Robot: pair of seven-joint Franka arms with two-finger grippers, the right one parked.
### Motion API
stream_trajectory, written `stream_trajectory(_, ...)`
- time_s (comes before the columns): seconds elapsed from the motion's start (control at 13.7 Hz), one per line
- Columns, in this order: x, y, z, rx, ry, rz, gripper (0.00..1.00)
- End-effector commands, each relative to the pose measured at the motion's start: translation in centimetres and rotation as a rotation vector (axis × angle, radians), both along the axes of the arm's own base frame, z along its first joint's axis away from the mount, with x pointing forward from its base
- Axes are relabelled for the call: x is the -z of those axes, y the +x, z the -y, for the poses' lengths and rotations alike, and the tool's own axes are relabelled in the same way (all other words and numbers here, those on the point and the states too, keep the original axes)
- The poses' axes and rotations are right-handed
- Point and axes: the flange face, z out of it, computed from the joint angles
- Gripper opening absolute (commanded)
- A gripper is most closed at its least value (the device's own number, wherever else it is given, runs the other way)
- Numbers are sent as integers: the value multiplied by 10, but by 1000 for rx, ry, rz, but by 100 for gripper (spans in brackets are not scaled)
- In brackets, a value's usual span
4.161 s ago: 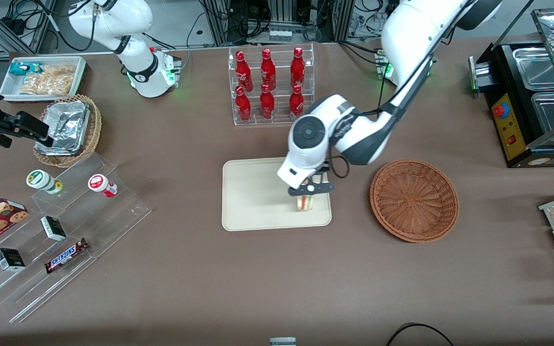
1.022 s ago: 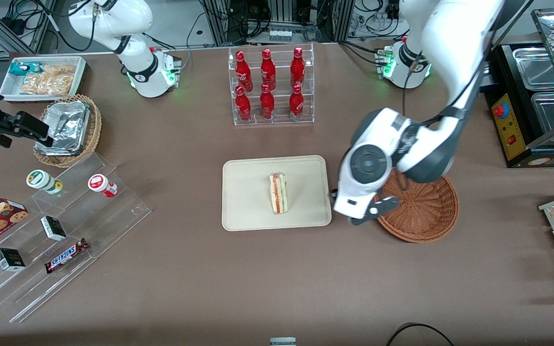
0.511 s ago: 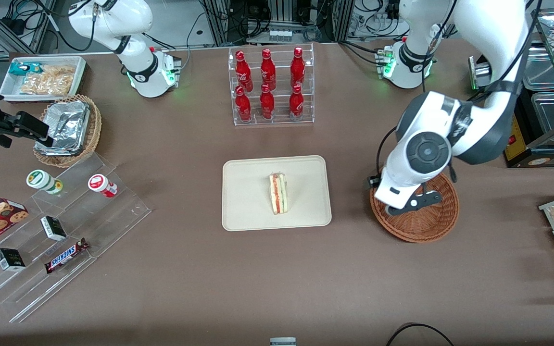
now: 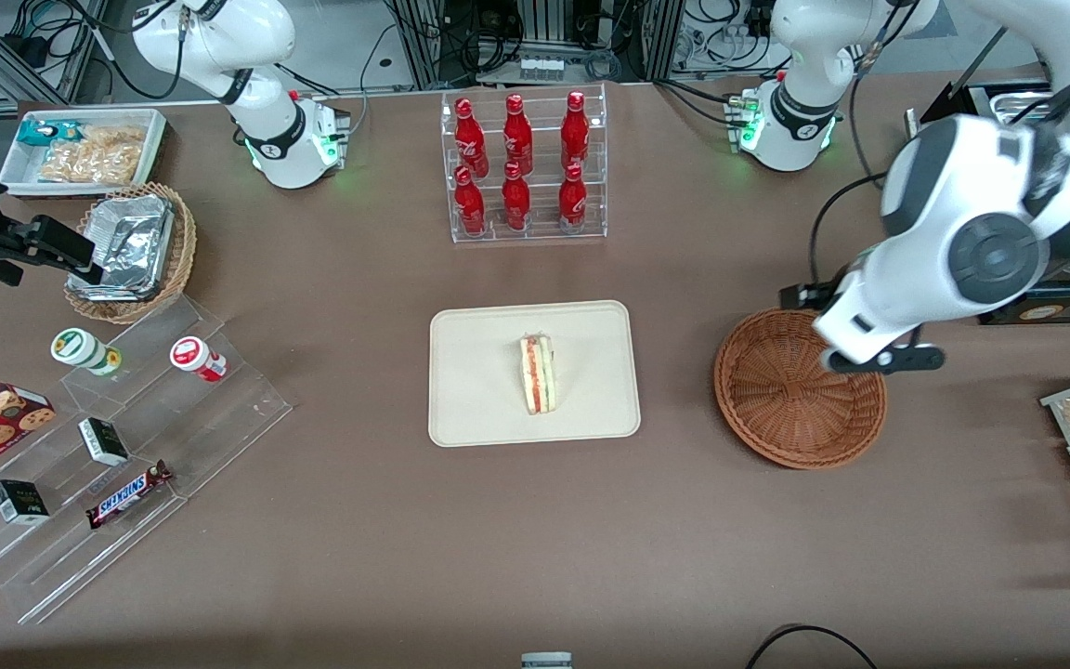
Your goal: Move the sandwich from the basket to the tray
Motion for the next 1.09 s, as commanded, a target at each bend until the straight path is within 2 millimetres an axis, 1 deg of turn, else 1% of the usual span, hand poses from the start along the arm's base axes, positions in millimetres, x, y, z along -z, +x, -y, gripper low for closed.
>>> stream_trajectory(0.0, -26, -15, -31, 56, -32, -1, 100)
stream_trajectory(0.07, -33, -17, -40, 72, -36, 1, 100)
stream_trajectory(0.15, -45, -18, -47, 73, -38, 23, 100)
stream_trajectory(0.29, -60, -13, -68, 41, -37, 56, 100)
stream_trajectory(0.44, -77, -11, -79, 38, -39, 78, 100)
stream_trajectory(0.51, -85, -11, -89, 20, -39, 89, 100)
stream_trajectory(0.66, -94, -12, -98, 32, -48, 105, 100)
stream_trajectory(0.88, -95, -11, -88, 52, -49, 114, 100)
stream_trajectory(1.02, -95, -11, -85, 54, -46, 114, 100)
